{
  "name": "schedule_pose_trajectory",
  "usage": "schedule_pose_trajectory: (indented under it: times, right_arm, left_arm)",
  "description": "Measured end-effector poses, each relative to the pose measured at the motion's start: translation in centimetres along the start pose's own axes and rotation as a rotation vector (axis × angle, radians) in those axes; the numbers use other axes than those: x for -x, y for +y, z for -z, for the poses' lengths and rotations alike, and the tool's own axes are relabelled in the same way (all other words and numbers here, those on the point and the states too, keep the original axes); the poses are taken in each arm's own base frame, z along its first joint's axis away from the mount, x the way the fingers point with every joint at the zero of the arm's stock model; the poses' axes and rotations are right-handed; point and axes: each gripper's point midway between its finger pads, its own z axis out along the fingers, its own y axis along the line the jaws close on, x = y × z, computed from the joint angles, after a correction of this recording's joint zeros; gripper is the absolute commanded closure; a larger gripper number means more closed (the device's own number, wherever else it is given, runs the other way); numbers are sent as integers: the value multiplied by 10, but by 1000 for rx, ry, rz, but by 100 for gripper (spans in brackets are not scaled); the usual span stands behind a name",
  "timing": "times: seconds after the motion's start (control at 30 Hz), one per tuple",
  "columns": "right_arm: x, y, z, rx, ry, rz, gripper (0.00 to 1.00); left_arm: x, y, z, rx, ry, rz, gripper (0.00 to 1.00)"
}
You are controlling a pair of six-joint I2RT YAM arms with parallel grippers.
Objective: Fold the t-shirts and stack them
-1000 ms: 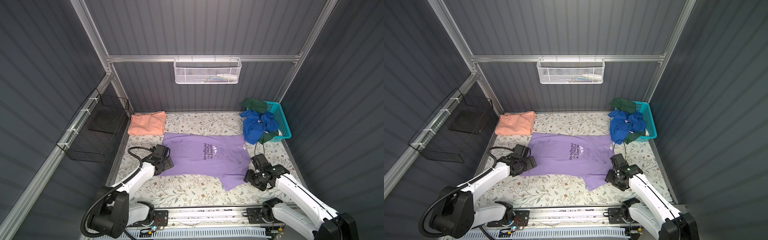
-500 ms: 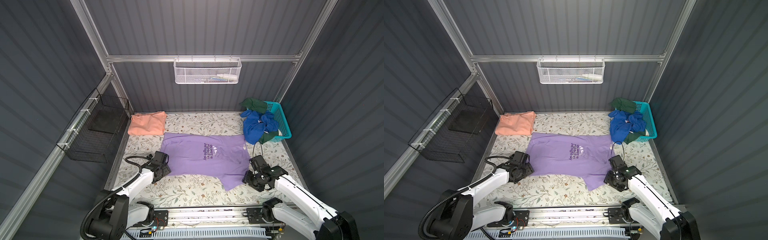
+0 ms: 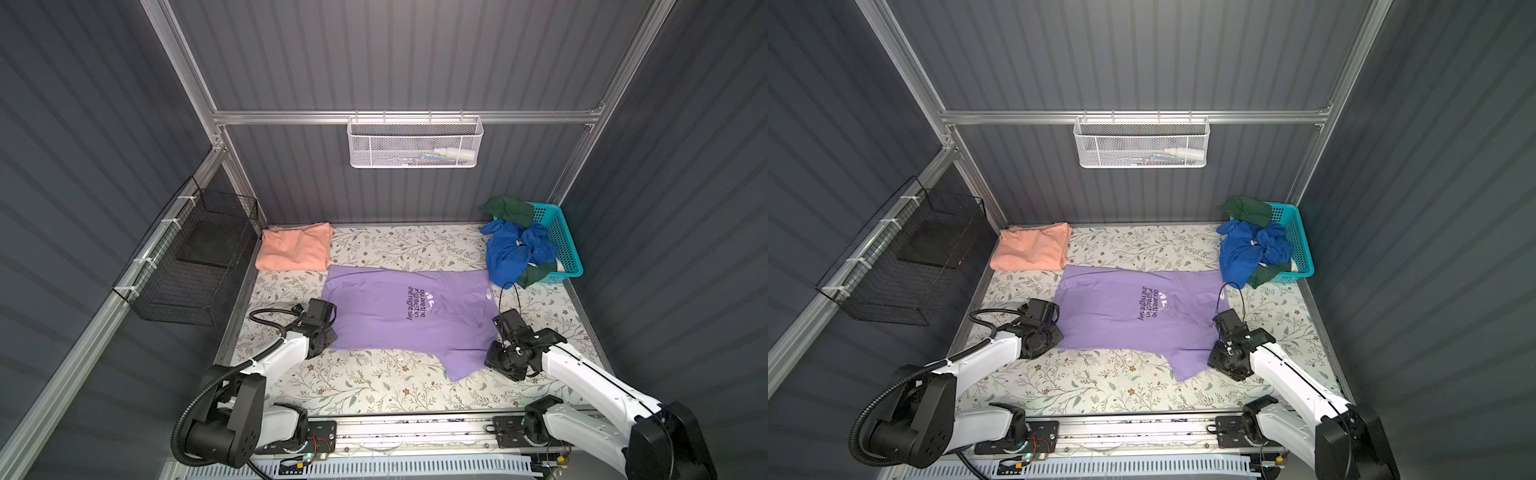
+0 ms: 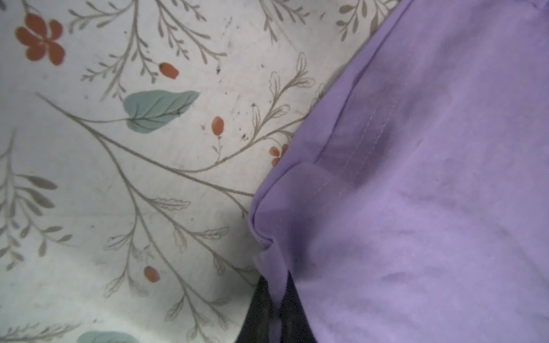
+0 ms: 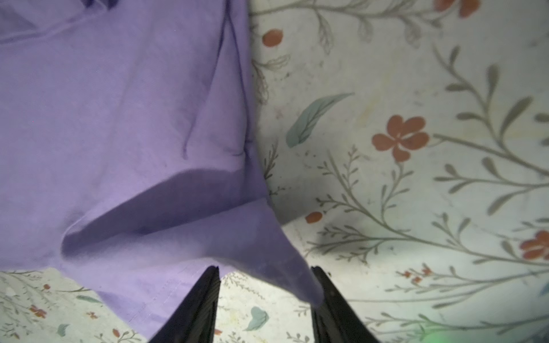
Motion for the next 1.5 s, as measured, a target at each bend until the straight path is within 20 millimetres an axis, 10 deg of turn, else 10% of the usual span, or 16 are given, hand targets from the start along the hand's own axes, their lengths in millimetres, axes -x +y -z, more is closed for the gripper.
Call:
schedule_pose_trajectory:
  times: [0.17,0.4,1.0,1.5]
  right_arm:
    - [7,3,-5,-8,-20,-1,57]
    - [14,12,-17,-17,-8,-1,99]
    - [22,21,36,6,-133,18,100]
    - [50,47,41,-37,-133,64,100]
  left_arm:
    - [1,-5,-1,-17,6,-8,100]
    - [1,-8,-1,-29,14,-27,100]
    - [0,-3,20,-13,39,-97,100]
    - [9,-21,14,-44,78,-123,100]
